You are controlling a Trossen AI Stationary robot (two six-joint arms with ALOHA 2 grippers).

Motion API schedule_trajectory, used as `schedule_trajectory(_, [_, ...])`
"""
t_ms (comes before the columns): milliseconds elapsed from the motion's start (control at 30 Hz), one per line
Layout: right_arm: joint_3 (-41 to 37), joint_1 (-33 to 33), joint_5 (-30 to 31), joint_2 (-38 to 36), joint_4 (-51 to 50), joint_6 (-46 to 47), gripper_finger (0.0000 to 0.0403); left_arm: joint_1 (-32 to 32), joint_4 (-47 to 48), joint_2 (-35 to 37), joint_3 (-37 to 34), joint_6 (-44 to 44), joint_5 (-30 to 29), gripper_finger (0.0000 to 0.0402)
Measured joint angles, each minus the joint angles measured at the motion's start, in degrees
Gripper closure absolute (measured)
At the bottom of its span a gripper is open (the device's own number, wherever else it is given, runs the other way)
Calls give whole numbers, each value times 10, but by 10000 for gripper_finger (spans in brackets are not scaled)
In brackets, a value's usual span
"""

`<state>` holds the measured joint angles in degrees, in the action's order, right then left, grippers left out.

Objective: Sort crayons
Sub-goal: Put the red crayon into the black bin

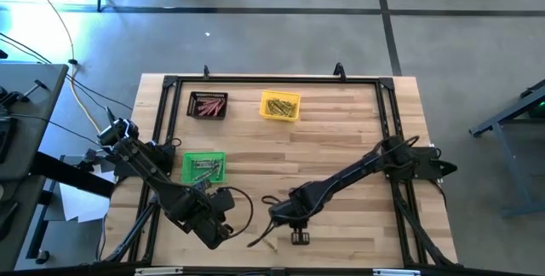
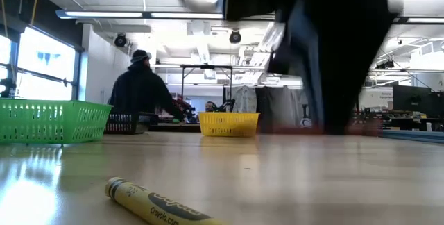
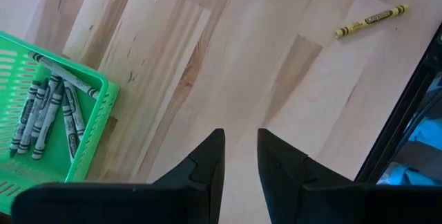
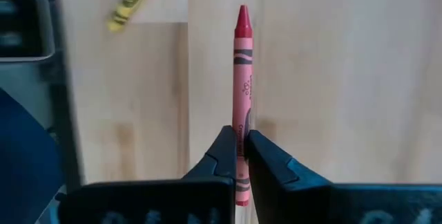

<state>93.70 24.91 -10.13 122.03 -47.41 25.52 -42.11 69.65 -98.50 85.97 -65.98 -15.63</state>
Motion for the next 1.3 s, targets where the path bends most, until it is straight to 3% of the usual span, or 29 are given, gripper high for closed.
schedule_trajectory(333, [1,6,15,-128,-104,-22,398,5,-3,2,0,-8,-52,330])
schedule_trajectory(467, [-4,17,76,-198,-166,-49,398,13,-21,2,0,-15,-85,330])
schedule_trajectory(600, [-90,29,101,-308,-157,-16,399,26,-82,3,-16,-15,-121,330])
schedule_trajectory(733, [-239,42,188,-455,-56,93,399,45,-184,3,-48,0,-165,330])
schedule_trajectory(833, [-348,51,288,-547,87,169,399,71,-262,3,-65,46,-225,330])
schedule_trajectory(900, [-411,59,361,-593,223,173,400,95,-320,3,-72,91,-268,330])
schedule_trajectory(1000, [-492,67,434,-628,430,94,398,131,-424,3,-75,184,-289,330])
schedule_trajectory(1133, [-556,68,445,-637,621,-8,394,170,-597,3,-75,331,-231,330])
schedule_trajectory(1300, [-569,66,445,-636,636,-32,394,199,-786,3,-75,453,-109,330])
